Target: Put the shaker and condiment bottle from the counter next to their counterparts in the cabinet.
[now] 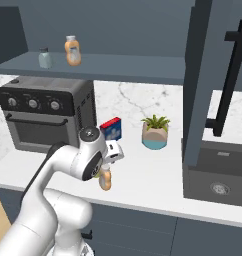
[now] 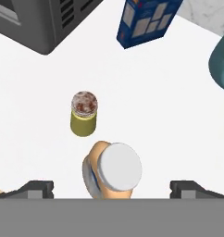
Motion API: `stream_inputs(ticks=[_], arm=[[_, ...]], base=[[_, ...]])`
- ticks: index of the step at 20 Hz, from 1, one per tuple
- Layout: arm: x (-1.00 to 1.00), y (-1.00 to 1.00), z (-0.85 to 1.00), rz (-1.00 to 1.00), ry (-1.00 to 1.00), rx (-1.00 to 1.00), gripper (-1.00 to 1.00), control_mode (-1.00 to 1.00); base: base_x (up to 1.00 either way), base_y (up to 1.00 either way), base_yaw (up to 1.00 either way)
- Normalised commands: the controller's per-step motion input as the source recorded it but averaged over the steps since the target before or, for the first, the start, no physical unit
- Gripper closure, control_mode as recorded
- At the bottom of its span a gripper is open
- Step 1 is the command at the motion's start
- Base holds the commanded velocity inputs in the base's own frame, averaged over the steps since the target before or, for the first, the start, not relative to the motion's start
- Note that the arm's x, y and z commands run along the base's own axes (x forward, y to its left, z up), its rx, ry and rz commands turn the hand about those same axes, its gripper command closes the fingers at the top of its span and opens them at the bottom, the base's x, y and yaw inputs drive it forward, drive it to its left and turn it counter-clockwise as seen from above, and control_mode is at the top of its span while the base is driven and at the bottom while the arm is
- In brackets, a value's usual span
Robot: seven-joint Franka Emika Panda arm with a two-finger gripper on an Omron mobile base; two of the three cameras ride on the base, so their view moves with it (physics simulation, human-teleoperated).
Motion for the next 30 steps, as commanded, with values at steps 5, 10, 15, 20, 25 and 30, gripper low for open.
stream_inputs(ticks=[5,10,15,20,25,30], arm=[[0.04,0.0,-0.13,0.01,0.0,0.0,-1.0,-1.0],[0.06,0.0,-0.14,0.0,0.0,0.0,-1.0,-1.0],[0.11,0.0,-0.16,0.0,0.0,0.0,-1.0,-1.0],[0.1,-0.01,-0.16,0.0,0.0,0.0,-1.0,-1.0],[0.05,-0.1,-0.12,0.0,0.0,0.02,-1.0,-1.0],[0.0,-0.18,-0.08,0.0,0.0,0.05,-1.0,-1.0]], base=[[0.0,0.0,0.0],[0.0,0.0,0.0],[0.0,0.0,0.0],[0.0,0.0,0.0],[0.0,0.0,0.0],[0.0,0.0,0.0]])
